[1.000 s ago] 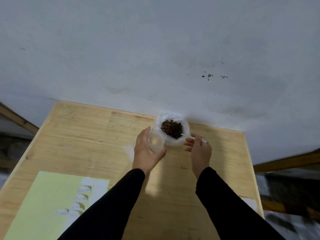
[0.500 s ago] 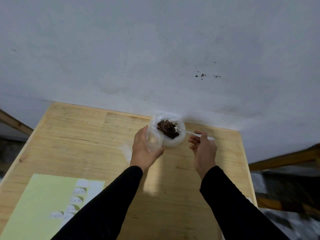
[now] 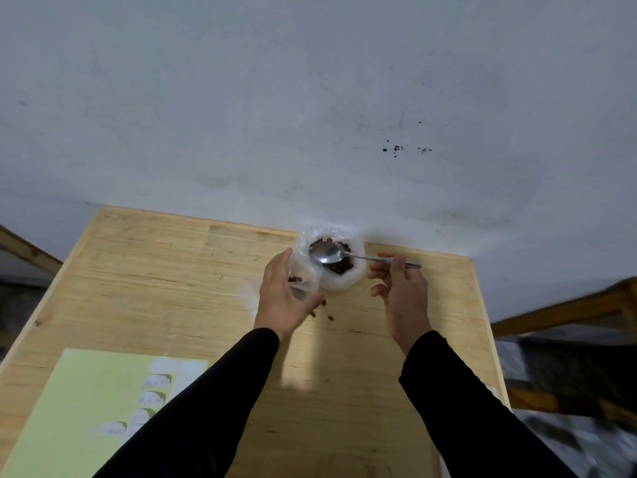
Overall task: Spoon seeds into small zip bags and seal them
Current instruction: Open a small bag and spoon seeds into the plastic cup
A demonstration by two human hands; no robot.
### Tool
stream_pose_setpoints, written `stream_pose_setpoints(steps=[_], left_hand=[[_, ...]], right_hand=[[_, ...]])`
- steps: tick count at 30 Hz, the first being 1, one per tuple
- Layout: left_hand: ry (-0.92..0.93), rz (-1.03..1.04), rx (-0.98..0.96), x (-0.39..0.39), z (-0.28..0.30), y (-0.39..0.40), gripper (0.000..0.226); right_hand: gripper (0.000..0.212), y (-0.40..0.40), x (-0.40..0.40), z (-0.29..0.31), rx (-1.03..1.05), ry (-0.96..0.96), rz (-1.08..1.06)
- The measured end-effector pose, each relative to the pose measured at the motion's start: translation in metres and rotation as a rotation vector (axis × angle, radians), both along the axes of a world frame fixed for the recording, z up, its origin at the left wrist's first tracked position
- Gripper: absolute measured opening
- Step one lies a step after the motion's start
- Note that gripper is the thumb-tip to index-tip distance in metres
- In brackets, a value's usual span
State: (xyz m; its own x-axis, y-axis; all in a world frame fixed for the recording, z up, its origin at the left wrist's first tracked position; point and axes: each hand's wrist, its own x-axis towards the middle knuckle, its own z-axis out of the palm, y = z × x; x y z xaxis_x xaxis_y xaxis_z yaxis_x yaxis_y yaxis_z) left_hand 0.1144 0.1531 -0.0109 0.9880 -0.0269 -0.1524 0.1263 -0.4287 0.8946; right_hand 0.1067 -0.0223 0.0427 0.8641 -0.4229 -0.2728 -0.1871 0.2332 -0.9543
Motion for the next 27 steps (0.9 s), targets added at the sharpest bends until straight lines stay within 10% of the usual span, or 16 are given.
stream_pose_setpoints(steps=[9,17,27], left_hand=[[-0.014,0.034,0.018,-0.001,-0.002,0.002,0.095],[-0.022,0.043,0.05,0.0,-0.004,0.002,0.096],[0.0,0.048,0.022,0.002,-0.002,-0.002,0.095]], right_hand=[[0.025,0.005,0.009,-0.02,-0.618,0.112,-0.058],[0.024,0.011,0.015,-0.044,-0.018,0.274,-0.194],[0.03,0.002,0.012,-0.014,0.046,0.146,-0.189]])
